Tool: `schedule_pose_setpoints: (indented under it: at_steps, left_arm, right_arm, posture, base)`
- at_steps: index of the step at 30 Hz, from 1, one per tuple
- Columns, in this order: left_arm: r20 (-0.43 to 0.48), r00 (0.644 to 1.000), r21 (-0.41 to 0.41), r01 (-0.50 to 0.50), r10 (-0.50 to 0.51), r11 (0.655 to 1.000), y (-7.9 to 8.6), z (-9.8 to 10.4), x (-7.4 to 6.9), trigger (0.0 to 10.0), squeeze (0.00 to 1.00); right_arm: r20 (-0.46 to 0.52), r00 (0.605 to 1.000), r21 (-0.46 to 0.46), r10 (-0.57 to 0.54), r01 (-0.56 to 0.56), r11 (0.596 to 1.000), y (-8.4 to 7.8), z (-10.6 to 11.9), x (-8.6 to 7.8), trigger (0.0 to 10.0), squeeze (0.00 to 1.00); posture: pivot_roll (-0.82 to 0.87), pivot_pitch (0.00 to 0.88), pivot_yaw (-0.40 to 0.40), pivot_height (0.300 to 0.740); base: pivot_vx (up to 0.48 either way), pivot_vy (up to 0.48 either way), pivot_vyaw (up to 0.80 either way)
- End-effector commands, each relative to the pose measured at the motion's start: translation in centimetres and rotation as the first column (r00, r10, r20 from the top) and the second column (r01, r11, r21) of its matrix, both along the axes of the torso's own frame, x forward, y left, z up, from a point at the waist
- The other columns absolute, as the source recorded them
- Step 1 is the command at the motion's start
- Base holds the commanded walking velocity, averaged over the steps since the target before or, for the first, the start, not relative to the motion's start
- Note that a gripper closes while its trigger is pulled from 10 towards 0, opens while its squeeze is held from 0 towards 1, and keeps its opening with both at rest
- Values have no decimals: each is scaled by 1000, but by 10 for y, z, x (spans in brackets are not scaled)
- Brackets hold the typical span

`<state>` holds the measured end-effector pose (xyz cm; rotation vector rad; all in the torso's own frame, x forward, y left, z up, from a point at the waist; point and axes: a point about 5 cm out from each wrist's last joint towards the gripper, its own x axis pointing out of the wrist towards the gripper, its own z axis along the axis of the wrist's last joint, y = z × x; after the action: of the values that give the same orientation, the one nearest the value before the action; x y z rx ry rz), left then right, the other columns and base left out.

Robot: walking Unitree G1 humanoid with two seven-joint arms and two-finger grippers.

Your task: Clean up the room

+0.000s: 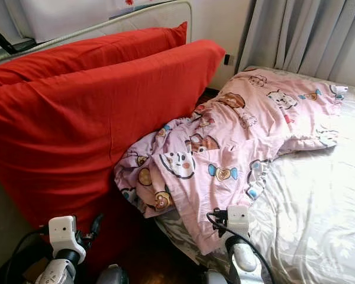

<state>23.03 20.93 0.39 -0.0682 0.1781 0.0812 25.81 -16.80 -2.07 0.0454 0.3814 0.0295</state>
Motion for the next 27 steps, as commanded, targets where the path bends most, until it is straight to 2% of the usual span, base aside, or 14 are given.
schedule_pose_setpoints:
  at_steps: [1,5,15,17,27]
  left_arm:
    - [1,1000,8,-1,1,1000,1,2,2,10000,0]
    - [2,1000,8,-2,2,1000,0,2,3,10000,0]
    - [3,1000,14,-13,13,1000,1,2,3,10000,0]
    - [-8,1000,39,-23,23,999,3,1,2,10000,0]
    - [-8,1000,39,-15,16,999,3,1,1,10000,0]
  right_arm:
    - [3,1000,-8,12,-12,1000,1,1,2,10000,0]
    - [31,999,7,11,-12,1000,1,4,3,10000,0]
    - [29,999,5,14,-15,1000,1,4,4,10000,0]
    - [33,999,12,15,-15,1000,1,5,4,10000,0]
    - [26,999,18,26,-27,999,3,3,2,10000,0]
  posture:
    - [-21,13,-7,621]
    - [-22,12,-10,616]
    - [-22,13,-14,616]
    - [-21,17,-14,616]
    - [-19,24,-12,616]
  base:
    - [0,0,0]
    - [0,0,0]
    - [0,0,0]
    - [0,0,0]
    - [295,0,0]
